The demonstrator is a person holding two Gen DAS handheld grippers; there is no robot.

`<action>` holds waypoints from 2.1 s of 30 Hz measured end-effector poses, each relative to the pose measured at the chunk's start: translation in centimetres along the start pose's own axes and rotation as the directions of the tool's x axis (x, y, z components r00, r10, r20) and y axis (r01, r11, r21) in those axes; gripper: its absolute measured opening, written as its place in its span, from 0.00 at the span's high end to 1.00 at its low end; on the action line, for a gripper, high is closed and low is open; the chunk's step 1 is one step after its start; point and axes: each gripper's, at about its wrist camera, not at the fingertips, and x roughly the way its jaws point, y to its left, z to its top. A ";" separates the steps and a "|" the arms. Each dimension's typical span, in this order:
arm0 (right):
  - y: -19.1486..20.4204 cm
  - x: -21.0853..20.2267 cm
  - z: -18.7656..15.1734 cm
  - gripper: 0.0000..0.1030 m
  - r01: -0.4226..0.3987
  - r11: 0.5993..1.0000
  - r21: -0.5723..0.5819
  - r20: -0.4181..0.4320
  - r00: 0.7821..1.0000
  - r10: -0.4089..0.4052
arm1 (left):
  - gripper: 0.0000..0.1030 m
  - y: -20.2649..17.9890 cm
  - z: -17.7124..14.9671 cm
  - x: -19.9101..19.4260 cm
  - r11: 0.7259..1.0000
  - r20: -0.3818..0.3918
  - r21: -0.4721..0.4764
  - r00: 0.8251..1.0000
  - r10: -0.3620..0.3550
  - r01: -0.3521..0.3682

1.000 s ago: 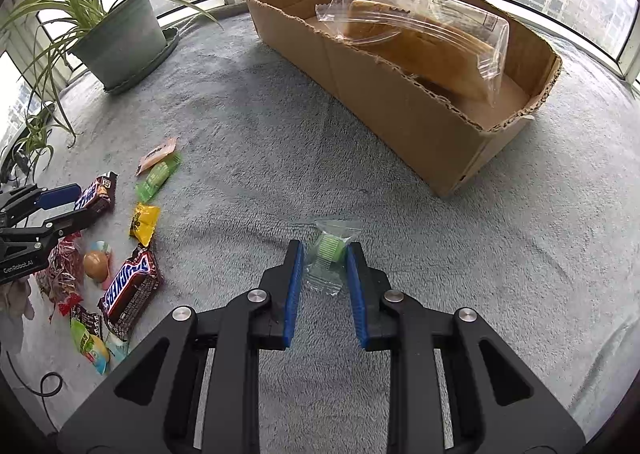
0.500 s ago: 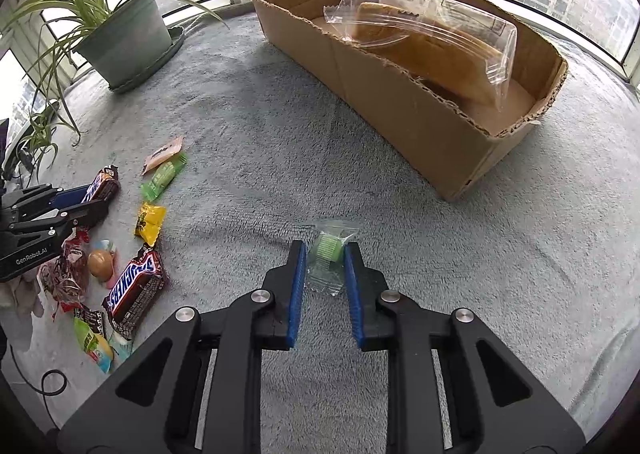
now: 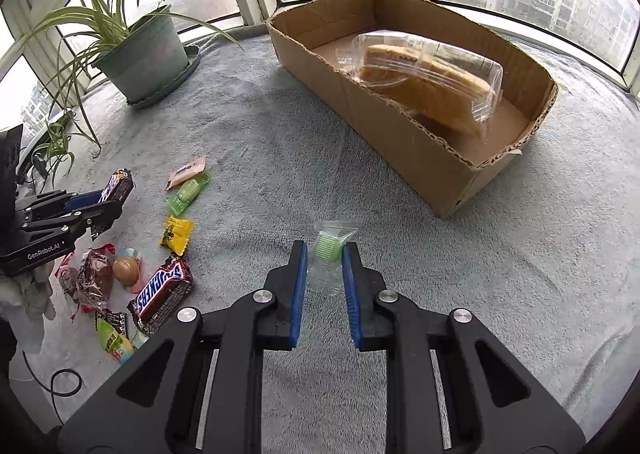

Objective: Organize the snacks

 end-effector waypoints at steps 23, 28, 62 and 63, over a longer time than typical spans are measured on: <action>-0.7 -5.9 6.2 0.82 0.029 0.997 -0.069 0.168 0.986 -0.017 | 0.73 -4.5 7.7 -4.6 0.996 0.176 0.049 0.981 -0.077 0.069; -1.5 -6.1 8.2 0.82 0.037 0.997 -0.074 0.187 0.982 -0.022 | 0.73 -6.4 9.7 -3.9 0.995 0.197 0.072 0.977 -0.085 0.072; -5.1 4.5 16.7 0.82 0.072 0.991 -0.110 0.107 0.992 -0.060 | 0.73 -10.6 19.1 5.3 0.995 0.168 0.017 0.981 -0.102 0.100; -5.0 4.6 16.7 0.82 0.073 0.991 -0.112 0.106 0.993 -0.061 | 0.73 -10.6 19.0 5.5 0.995 0.164 0.017 0.981 -0.103 0.102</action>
